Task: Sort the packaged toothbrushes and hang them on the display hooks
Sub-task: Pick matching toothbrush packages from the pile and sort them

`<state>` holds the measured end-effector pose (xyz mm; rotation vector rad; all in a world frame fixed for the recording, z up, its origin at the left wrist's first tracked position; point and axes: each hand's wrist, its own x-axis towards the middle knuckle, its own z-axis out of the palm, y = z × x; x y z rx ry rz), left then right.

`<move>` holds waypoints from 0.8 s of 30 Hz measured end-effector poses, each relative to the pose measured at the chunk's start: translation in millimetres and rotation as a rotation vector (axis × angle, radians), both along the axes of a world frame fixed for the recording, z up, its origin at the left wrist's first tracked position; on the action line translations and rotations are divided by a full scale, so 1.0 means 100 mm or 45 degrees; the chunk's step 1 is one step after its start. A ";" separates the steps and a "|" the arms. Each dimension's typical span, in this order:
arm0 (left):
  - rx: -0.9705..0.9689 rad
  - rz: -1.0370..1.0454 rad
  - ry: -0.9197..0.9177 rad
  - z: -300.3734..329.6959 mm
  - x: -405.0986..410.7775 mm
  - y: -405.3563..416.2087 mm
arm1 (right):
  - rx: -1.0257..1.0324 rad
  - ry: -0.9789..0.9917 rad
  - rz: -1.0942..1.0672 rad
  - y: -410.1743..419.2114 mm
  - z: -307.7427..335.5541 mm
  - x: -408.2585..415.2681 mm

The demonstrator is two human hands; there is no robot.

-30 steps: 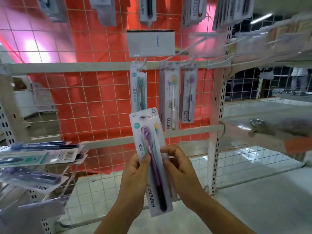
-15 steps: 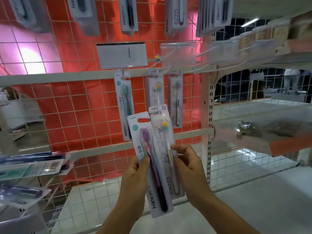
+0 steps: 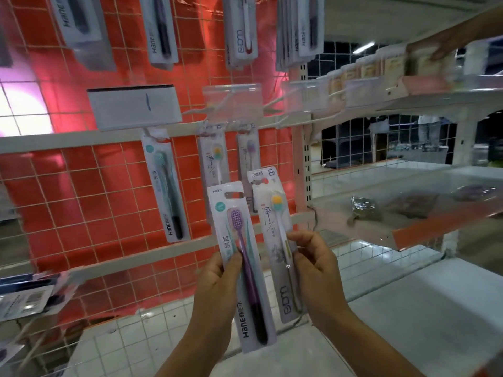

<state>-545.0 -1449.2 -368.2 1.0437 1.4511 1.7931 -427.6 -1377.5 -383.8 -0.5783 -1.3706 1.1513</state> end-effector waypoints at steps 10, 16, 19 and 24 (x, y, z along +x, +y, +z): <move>0.012 -0.034 0.000 0.01 0.10 0.17 | -0.001 0.011 -0.029 0.09 -0.01 0.14; 0.028 -0.036 -0.004 0.01 0.05 0.18 | 0.029 0.061 -0.031 0.09 -0.01 0.08; 0.036 -0.025 -0.010 0.01 -0.01 0.16 | 0.074 0.040 -0.019 0.07 -0.01 0.01; 0.050 0.041 -0.032 0.02 -0.13 0.09 | 0.106 0.047 0.012 0.03 0.02 -0.15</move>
